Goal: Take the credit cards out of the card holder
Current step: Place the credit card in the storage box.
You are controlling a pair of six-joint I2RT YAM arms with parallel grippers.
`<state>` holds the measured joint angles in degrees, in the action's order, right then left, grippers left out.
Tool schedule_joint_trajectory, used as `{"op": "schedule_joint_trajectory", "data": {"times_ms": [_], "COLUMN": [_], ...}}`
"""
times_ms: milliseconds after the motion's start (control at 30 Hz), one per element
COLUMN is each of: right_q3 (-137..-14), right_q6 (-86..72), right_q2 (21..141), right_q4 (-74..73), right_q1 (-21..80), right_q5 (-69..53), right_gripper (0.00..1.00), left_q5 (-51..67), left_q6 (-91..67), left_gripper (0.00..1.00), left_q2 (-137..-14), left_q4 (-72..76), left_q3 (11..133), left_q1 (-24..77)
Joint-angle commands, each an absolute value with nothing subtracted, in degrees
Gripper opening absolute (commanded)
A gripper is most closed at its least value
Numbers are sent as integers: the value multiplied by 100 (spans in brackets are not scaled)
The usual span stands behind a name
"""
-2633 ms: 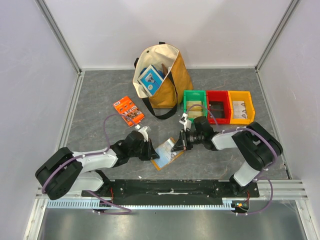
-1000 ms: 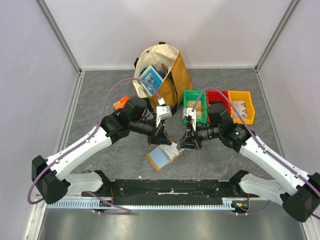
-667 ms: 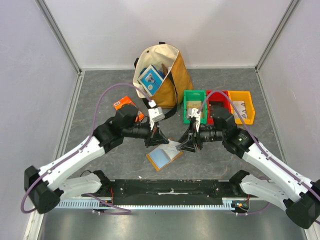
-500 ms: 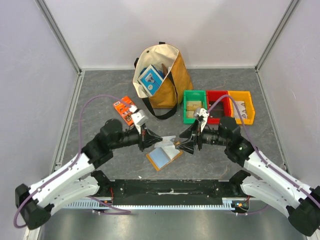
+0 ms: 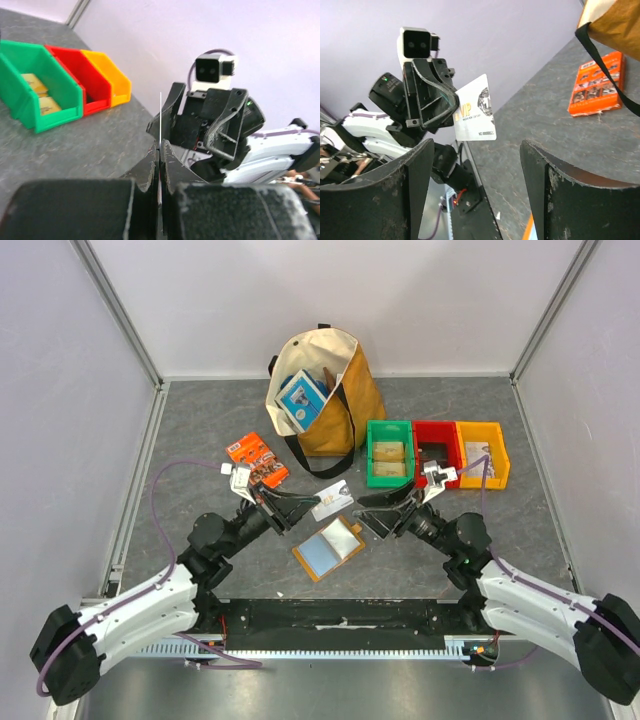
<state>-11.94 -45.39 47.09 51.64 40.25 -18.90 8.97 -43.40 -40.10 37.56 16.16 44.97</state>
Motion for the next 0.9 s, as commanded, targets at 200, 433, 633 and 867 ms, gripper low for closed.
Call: {"op": "schedule_joint_trajectory", "data": {"times_ms": [200,433,633,867], "right_q3": [-1274,-1459,-1670,-1749], "right_q6": [-5247,-5238,-5282,-5133], "right_q2": [5572,5923,6134,5934], "right_q4": [7382,7594,7796,7139], "right_q1": [4219,4219,4219,4157], "right_q5": [-1283,-1371,-1468,-1362], "right_gripper": [65,51,30,0], "left_q5": [905,1090,1169,1151], "left_q6": [-5537,-5572,-5642,-5240], "left_gripper": [2,2,2,30], "left_q2": [-4693,-4869,-4948,-4571], "left_q4": [5695,5783,5801,4821], "left_q3": [1617,1652,1609,1871], "left_q1": [4500,4518,4526,4500]}}
